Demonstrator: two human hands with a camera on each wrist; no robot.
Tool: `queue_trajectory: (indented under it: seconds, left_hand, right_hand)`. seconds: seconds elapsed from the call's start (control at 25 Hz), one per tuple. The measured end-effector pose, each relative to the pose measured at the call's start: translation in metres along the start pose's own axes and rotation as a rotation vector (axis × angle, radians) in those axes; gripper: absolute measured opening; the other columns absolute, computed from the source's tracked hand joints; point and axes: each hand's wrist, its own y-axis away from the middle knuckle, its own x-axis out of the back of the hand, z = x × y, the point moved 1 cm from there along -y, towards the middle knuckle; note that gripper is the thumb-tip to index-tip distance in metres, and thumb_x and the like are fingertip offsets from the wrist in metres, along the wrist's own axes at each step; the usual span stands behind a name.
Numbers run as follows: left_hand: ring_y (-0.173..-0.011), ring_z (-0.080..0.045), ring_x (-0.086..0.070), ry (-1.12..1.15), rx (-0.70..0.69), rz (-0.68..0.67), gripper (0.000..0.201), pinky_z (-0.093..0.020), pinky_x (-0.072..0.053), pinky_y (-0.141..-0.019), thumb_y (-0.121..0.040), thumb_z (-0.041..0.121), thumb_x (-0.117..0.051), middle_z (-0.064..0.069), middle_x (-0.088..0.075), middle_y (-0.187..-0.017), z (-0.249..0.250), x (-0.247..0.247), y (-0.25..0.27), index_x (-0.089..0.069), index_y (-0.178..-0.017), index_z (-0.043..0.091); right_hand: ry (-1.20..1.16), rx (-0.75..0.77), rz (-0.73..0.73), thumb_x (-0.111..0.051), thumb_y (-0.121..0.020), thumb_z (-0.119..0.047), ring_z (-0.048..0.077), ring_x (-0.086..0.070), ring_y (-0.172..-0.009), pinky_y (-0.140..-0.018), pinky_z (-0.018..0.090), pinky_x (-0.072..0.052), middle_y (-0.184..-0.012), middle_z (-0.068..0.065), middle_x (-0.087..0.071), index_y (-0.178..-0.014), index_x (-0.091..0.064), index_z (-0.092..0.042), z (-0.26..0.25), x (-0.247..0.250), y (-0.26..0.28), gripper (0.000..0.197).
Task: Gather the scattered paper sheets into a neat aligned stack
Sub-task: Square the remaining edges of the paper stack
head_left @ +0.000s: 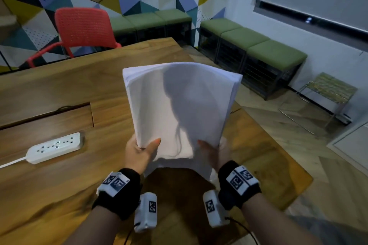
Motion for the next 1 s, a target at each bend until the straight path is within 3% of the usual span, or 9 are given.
queue_trajectory:
  seconds: [0.16, 0.24, 0.32, 0.44, 0.6, 0.68, 0.84, 0.92, 1.0]
  left_hand:
    - [-0.067, -0.008, -0.062, -0.048, -0.069, -0.015, 0.018, -0.016, -0.051, -0.056, -0.082, 0.005, -0.065, 0.005, -0.064, -0.076, -0.008, 0.001, -0.003, -0.061, -0.078, 0.022]
    - [-0.071, -0.01, -0.061, -0.059, -0.044, -0.011, 0.018, -0.018, -0.052, -0.06, -0.08, 0.006, -0.068, 0.007, -0.064, -0.079, -0.015, 0.001, -0.006, -0.061, -0.079, 0.022]
    - [-0.073, -0.007, -0.059, -0.096, -0.016, 0.006, 0.014, -0.015, -0.05, -0.057, -0.078, 0.007, -0.07, 0.01, -0.062, -0.079, -0.018, 0.0, -0.008, -0.062, -0.082, 0.018]
    - [-0.08, -0.015, -0.062, -0.109, 0.025, -0.003, 0.017, -0.028, -0.049, -0.073, -0.079, 0.011, -0.07, 0.006, -0.065, -0.086, -0.026, -0.002, -0.012, -0.063, -0.094, 0.012]
    - [-0.1, -0.021, -0.059, -0.183, -0.047, -0.062, 0.053, -0.028, -0.045, -0.083, -0.076, 0.035, -0.069, -0.003, -0.063, -0.109, -0.042, 0.005, -0.01, -0.058, -0.117, 0.004]
    - [-0.097, -0.017, -0.06, -0.276, -0.108, -0.09, 0.061, -0.027, -0.045, -0.08, -0.074, 0.044, -0.064, -0.002, -0.064, -0.111, -0.04, 0.008, -0.009, -0.057, -0.12, 0.005]
    - [-0.084, -0.014, -0.067, -0.236, 0.031, -0.154, 0.025, -0.025, -0.051, -0.071, -0.081, 0.023, -0.069, 0.007, -0.073, -0.092, -0.043, 0.012, -0.011, -0.064, -0.103, 0.012]
    - [-0.079, -0.019, -0.069, -0.228, 0.159, -0.226, 0.014, -0.022, -0.054, -0.065, -0.079, 0.023, -0.07, 0.009, -0.075, -0.075, -0.05, 0.014, -0.006, -0.066, -0.092, 0.018]
    - [-0.075, -0.019, -0.067, -0.363, 0.28, -0.253, 0.009, -0.021, -0.053, -0.062, -0.082, 0.022, -0.068, 0.006, -0.074, -0.077, -0.059, 0.017, -0.002, -0.067, -0.09, 0.017]
  right_hand:
    - [0.054, 0.013, 0.076, -0.066, -0.079, -0.005, 0.01, -0.062, -0.067, -0.05, 0.011, -0.048, -0.068, -0.008, -0.06, -0.071, -0.058, -0.018, 0.017, -0.004, -0.002, 0.017]
    - [0.069, -0.06, 0.06, -0.068, -0.078, -0.013, 0.017, -0.064, -0.079, -0.056, 0.016, -0.049, -0.077, -0.004, -0.061, -0.085, -0.06, -0.014, 0.025, -0.006, -0.006, 0.01]
    - [0.144, -0.138, 0.069, -0.069, -0.078, -0.019, 0.027, -0.062, -0.092, -0.068, 0.028, -0.046, -0.085, 0.001, -0.059, -0.103, -0.057, -0.007, 0.029, -0.005, -0.01, 0.03]
    - [0.159, -0.133, 0.09, -0.068, -0.078, -0.017, 0.032, -0.063, -0.095, -0.072, 0.031, -0.047, -0.098, 0.013, -0.066, -0.107, -0.058, 0.004, 0.023, -0.001, -0.011, 0.037]
    - [0.109, -0.237, 0.041, -0.064, -0.083, -0.016, 0.033, -0.055, -0.111, -0.082, 0.026, -0.051, -0.118, 0.014, -0.057, -0.12, -0.049, 0.005, 0.022, 0.001, -0.011, 0.046]
    - [0.204, -0.212, 0.002, -0.066, -0.08, -0.021, 0.036, -0.06, -0.105, -0.081, 0.032, -0.056, -0.111, 0.02, -0.064, -0.11, -0.058, 0.004, 0.019, 0.005, -0.014, 0.039]
    - [0.373, -0.192, -0.132, -0.067, -0.078, -0.014, 0.025, -0.064, -0.085, -0.078, 0.035, -0.053, -0.093, 0.01, -0.069, -0.088, -0.062, -0.011, 0.012, 0.022, -0.02, 0.011]
    - [0.365, -0.273, -0.187, -0.069, -0.076, -0.011, 0.028, -0.064, -0.089, -0.085, 0.039, -0.052, -0.103, 0.015, -0.068, -0.094, -0.062, -0.007, 0.025, 0.026, -0.023, 0.02]
    - [0.417, -0.386, -0.21, -0.073, -0.07, -0.014, 0.032, -0.065, -0.093, -0.09, 0.043, -0.051, -0.108, 0.019, -0.067, -0.104, -0.062, 0.001, 0.043, 0.028, -0.021, 0.039]
